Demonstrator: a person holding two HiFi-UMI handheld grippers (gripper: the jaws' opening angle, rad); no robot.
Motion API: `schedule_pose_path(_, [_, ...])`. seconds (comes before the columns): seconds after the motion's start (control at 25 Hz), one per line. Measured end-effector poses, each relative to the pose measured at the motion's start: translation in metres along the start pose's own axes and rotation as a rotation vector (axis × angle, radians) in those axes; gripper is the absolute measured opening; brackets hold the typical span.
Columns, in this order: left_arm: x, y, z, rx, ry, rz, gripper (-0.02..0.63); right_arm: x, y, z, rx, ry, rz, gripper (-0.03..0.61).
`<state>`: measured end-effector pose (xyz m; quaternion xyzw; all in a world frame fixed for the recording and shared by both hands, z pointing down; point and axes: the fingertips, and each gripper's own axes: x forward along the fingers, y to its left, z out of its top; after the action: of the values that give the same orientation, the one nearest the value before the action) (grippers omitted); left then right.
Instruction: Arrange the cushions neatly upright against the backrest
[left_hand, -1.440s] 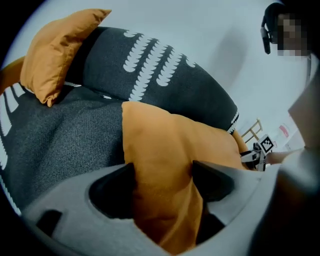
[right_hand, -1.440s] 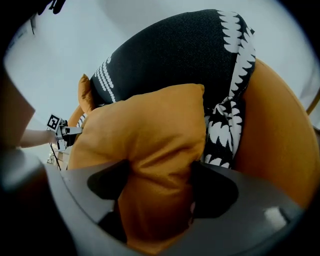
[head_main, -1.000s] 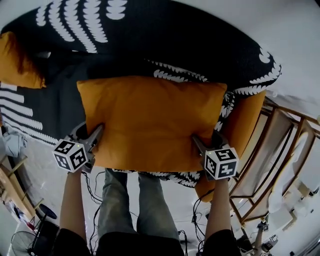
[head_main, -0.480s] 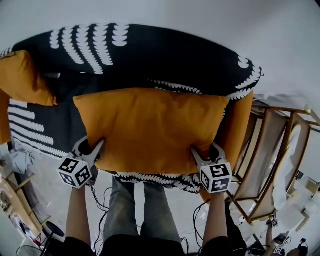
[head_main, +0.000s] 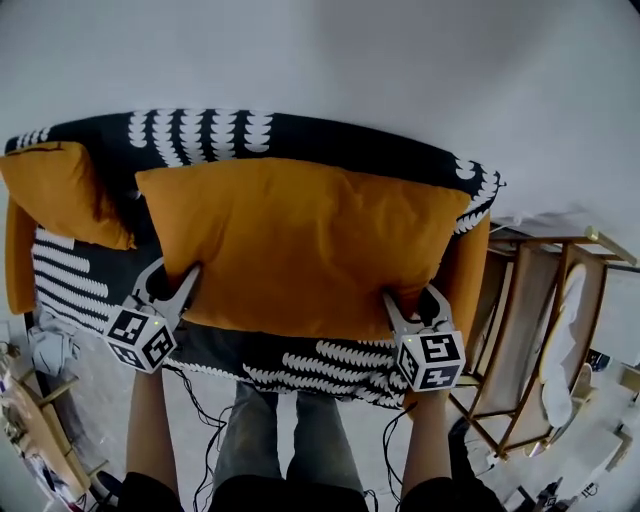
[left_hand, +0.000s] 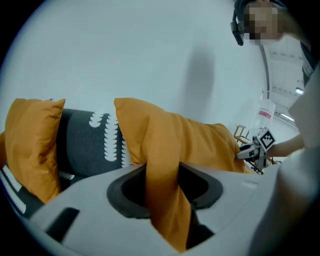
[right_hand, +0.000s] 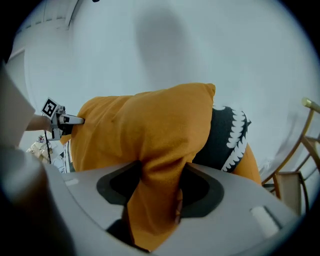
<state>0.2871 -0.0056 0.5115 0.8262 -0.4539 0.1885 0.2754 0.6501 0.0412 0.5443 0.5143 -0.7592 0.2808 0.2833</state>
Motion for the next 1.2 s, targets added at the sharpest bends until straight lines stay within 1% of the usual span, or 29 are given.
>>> schedule_pose_path(0.2, [0.011, 0.014, 0.034, 0.031, -0.053, 0.011, 0.170, 0.009, -0.005, 0.036, -0.007, -0.060, -0.028, 0.259])
schedule_pose_path(0.4, [0.028, 0.027, 0.045, 0.041, -0.067, 0.012, 0.172, 0.023, -0.010, 0.049, 0.009, -0.078, -0.055, 0.259])
schedule_pose_path(0.48, [0.036, 0.034, 0.044, 0.041, -0.055, 0.008, 0.172, 0.032, -0.012, 0.048, 0.027, -0.072, -0.066, 0.259])
schedule_pose_path(0.6, [0.049, 0.044, 0.039, 0.047, -0.015, 0.007, 0.181, 0.047, -0.015, 0.044, 0.045, -0.046, -0.074, 0.261])
schedule_pose_path(0.72, [0.058, 0.048, 0.025, 0.051, 0.039, 0.002, 0.183, 0.055, -0.018, 0.033, 0.051, -0.007, -0.092, 0.261])
schedule_pose_path(0.84, [0.068, 0.052, 0.013, 0.044, 0.073, -0.011, 0.184, 0.064, -0.021, 0.024, 0.058, 0.017, -0.114, 0.262])
schedule_pose_path(0.92, [0.066, 0.063, 0.010, 0.036, 0.073, -0.016, 0.186, 0.071, -0.013, 0.024, 0.063, 0.023, -0.123, 0.262])
schedule_pose_path(1.04, [0.054, 0.086, 0.012, 0.013, 0.048, -0.025, 0.192, 0.079, 0.006, 0.033, 0.069, 0.016, -0.133, 0.264])
schedule_pose_path(1.2, [0.052, 0.087, 0.011, 0.005, 0.033, -0.025, 0.204, 0.079, 0.005, 0.031, 0.080, 0.009, -0.141, 0.272])
